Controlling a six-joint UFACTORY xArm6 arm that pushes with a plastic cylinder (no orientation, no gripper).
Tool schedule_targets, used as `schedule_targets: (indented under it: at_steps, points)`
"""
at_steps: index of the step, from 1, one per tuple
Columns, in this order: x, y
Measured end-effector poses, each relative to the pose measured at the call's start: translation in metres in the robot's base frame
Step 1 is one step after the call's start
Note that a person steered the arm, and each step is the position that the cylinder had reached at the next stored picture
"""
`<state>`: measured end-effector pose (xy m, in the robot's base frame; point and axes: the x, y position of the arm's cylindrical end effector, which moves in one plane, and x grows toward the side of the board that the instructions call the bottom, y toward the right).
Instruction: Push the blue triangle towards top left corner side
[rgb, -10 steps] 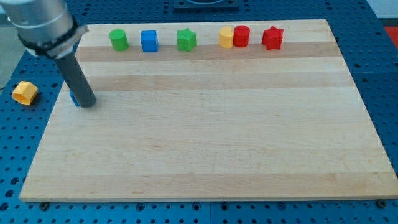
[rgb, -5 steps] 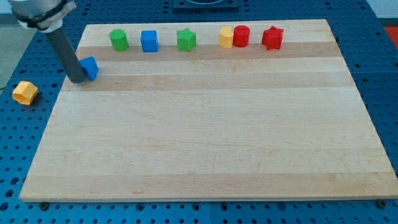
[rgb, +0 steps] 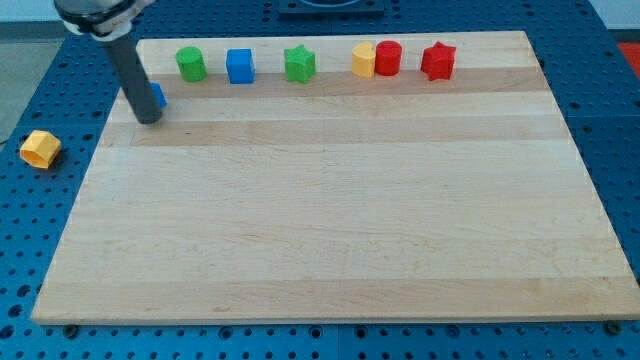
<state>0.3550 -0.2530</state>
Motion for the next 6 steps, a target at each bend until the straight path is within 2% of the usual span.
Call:
schedule_targets:
  at_steps: [2, 5, 6]
  points:
    - [-0.010, -0.007]
    - [-0.068, 0.000]
    - [-0.076, 0.001]
